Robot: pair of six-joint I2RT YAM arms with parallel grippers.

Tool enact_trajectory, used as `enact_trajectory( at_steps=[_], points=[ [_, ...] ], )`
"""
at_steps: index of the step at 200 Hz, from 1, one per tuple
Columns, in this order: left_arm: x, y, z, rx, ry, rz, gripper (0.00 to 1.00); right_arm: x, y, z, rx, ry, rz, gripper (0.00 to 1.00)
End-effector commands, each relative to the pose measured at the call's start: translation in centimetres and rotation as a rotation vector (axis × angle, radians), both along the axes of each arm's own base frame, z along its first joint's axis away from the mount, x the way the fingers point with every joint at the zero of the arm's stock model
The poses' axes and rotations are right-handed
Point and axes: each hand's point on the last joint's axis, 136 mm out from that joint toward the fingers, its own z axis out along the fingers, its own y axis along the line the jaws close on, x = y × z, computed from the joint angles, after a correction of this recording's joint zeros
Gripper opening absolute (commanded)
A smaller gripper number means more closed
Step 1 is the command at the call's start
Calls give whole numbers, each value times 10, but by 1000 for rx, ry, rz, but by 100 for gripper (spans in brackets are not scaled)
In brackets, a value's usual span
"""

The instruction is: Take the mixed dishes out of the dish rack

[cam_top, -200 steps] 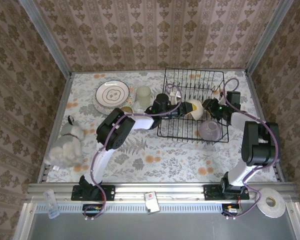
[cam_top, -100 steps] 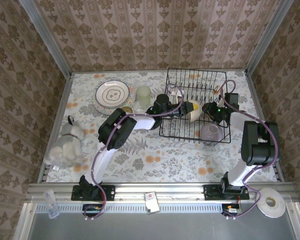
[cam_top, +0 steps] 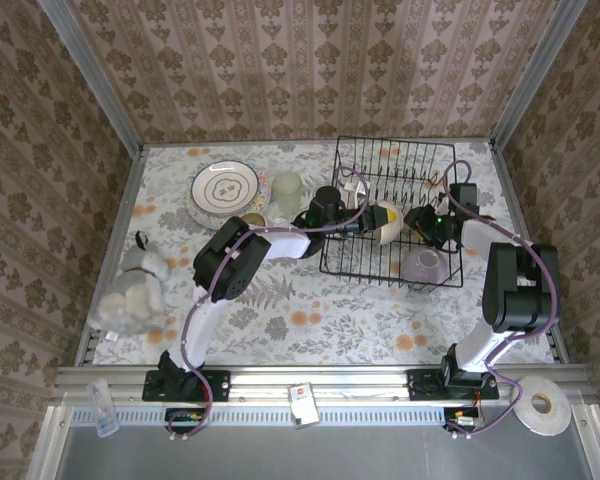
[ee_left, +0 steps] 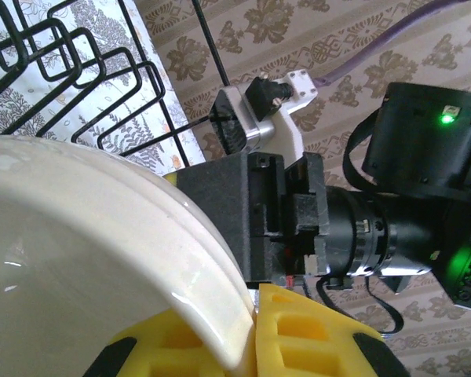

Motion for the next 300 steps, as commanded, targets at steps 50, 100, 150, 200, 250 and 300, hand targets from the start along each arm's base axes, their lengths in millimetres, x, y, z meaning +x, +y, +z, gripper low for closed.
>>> enact_trajectory(
  at_steps=[50, 100, 150, 200, 250, 300],
  points=[
    [-18, 9, 131, -147, -327, -52, 0, 0, -4, 50, -40, -53, -9, 54],
    [-31, 35, 205, -230, -469, -33, 0, -8, -7, 89, -73, -136, -24, 64],
    [-62, 89, 263, -202, -618, 34, 0, -26, -5, 130, -88, -238, -24, 78],
    [-91, 167, 267, 96, -739, 189, 0, -42, 5, 163, -78, -346, 0, 100],
    [-101, 261, 222, 533, -653, 376, 0, -48, 29, 174, -47, -399, 73, 100],
    [-105, 332, 143, 1008, -423, 415, 0, -62, 43, 175, -95, -407, 138, 100]
  ],
)
